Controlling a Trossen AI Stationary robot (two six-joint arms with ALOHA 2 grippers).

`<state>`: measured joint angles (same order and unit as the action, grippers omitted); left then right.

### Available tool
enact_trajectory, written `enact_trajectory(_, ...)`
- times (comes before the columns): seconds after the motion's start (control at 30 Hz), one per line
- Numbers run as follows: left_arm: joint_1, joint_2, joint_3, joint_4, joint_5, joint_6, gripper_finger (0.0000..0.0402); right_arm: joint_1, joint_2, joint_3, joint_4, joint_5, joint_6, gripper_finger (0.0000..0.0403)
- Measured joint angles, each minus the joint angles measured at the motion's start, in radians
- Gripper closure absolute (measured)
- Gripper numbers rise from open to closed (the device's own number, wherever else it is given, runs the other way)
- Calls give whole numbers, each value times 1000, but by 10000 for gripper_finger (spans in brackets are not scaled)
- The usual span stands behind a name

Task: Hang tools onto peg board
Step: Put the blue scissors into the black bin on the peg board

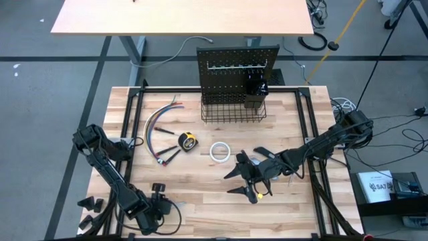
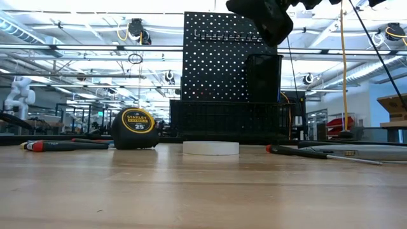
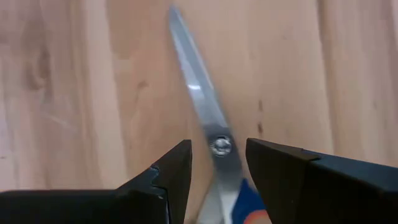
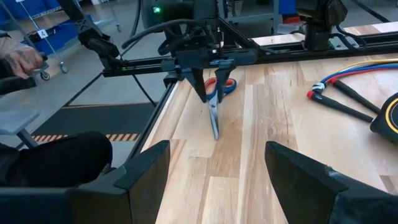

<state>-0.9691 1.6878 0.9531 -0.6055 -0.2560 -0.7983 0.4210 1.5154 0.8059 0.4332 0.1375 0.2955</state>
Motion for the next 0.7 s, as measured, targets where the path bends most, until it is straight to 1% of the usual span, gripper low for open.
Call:
enact_trajectory(0.17, 0, 12, 0, 0, 17, -7, 242, 0, 0, 0, -7, 0, 0, 149)
enact_trajectory(0.37, -1, 84, 6, 6, 20, -7, 242, 0, 0, 0, -6, 0, 0, 149)
enact_trajectory(0.47, 0, 103, 7, 5, 43, -7, 250, 0, 0, 0, -6, 0, -1, 149)
enact_trajectory(0.53, 0, 103, 7, 7, 46, -7, 271, 0, 0, 0, -5, 0, -1, 149)
enact_trajectory(0.7, 1, 104, 6, 8, 49, -4, 352, 0, 0, 0, -5, 0, -1, 149)
